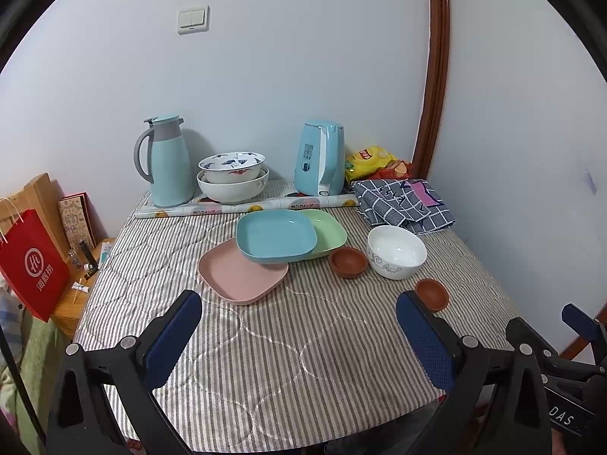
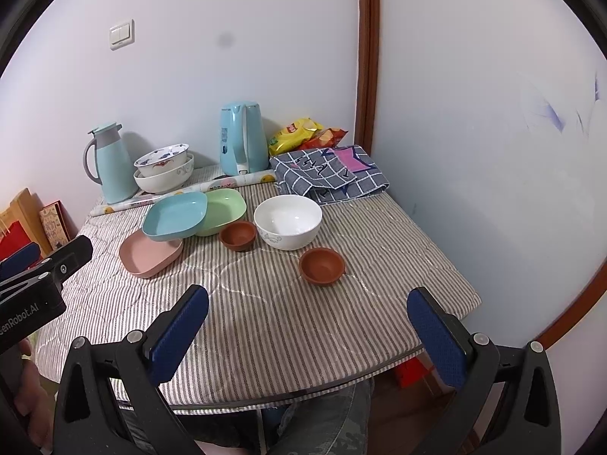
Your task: Organize plates and bowls
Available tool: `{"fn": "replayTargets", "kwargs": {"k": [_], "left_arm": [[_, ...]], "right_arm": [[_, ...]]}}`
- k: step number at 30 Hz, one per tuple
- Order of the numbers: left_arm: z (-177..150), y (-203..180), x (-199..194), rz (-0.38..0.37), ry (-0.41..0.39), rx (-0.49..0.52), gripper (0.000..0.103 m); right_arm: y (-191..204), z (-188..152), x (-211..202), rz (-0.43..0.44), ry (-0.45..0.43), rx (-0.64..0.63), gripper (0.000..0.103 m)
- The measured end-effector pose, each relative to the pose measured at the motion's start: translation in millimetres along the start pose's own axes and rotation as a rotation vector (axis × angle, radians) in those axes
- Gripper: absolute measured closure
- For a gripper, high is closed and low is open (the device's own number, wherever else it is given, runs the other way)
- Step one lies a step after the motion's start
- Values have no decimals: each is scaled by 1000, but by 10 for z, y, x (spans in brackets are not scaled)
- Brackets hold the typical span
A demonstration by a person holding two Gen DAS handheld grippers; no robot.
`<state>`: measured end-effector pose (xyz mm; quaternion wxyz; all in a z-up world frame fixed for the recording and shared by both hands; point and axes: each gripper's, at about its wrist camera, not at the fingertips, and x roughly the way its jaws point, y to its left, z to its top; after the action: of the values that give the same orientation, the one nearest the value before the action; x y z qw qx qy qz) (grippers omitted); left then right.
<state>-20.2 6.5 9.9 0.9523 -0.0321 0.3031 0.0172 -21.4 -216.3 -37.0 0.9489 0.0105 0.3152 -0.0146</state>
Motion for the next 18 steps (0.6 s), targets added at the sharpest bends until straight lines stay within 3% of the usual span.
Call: {"fn": "replayTargets", "kwargs": {"k": [18], "left_arm": [[8, 7, -6, -1, -2, -2, 0]], "right_arm": [[-4, 12, 1, 5, -2, 0, 0]]}}
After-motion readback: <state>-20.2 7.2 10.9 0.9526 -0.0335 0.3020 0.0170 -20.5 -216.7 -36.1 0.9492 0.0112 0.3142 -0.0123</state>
